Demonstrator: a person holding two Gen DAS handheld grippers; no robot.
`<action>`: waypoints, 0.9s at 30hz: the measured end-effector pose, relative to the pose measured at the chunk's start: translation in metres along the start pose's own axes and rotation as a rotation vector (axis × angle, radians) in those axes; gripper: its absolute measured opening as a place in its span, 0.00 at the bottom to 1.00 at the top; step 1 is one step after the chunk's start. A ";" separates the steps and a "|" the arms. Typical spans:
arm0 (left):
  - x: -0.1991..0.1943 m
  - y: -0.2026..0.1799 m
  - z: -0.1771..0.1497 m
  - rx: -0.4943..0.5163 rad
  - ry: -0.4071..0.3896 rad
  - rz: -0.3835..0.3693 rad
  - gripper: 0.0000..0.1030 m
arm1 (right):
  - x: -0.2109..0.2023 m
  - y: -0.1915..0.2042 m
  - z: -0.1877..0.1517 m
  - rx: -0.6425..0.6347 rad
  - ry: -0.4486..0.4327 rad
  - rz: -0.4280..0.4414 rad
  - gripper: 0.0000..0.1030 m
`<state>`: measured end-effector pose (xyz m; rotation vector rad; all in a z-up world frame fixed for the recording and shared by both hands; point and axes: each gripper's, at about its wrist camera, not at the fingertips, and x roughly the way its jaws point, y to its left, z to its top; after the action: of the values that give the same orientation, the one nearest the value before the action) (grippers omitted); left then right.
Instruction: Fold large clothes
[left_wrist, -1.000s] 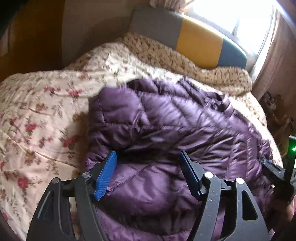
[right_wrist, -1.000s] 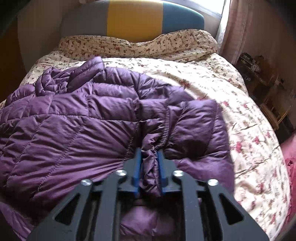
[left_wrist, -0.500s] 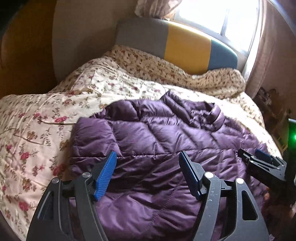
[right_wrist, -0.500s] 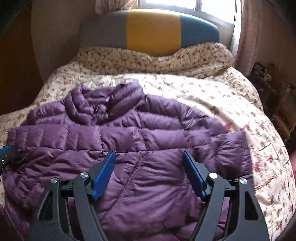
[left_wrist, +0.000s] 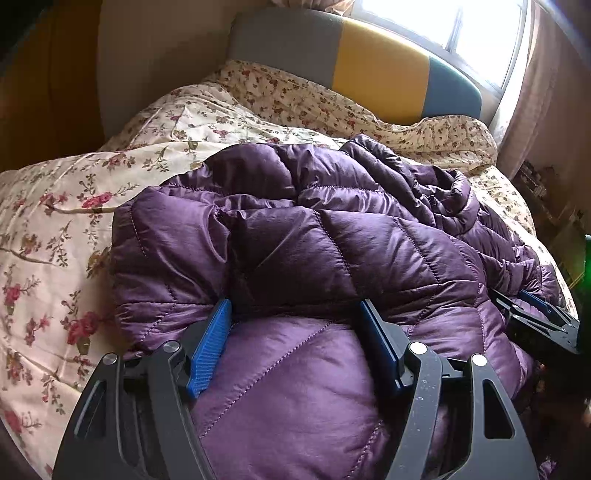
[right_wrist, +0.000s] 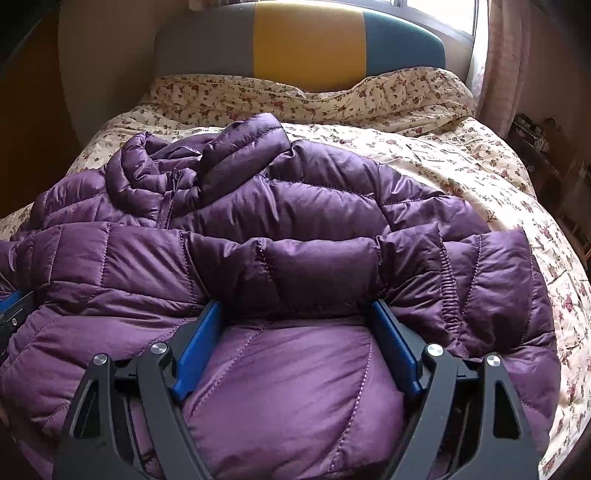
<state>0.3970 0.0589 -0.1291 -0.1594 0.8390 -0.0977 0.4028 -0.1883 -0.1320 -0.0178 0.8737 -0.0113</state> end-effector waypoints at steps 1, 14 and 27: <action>0.000 0.000 0.000 -0.001 0.000 0.000 0.67 | 0.000 0.000 0.000 0.000 -0.001 -0.001 0.78; -0.052 -0.004 -0.004 -0.036 -0.089 -0.043 0.68 | -0.001 0.003 0.000 -0.007 -0.009 -0.014 0.79; -0.008 -0.013 -0.006 0.019 0.023 0.015 0.73 | -0.001 0.003 0.000 -0.015 -0.004 -0.024 0.79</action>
<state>0.3863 0.0466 -0.1249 -0.1346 0.8615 -0.0931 0.4017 -0.1855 -0.1311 -0.0427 0.8693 -0.0274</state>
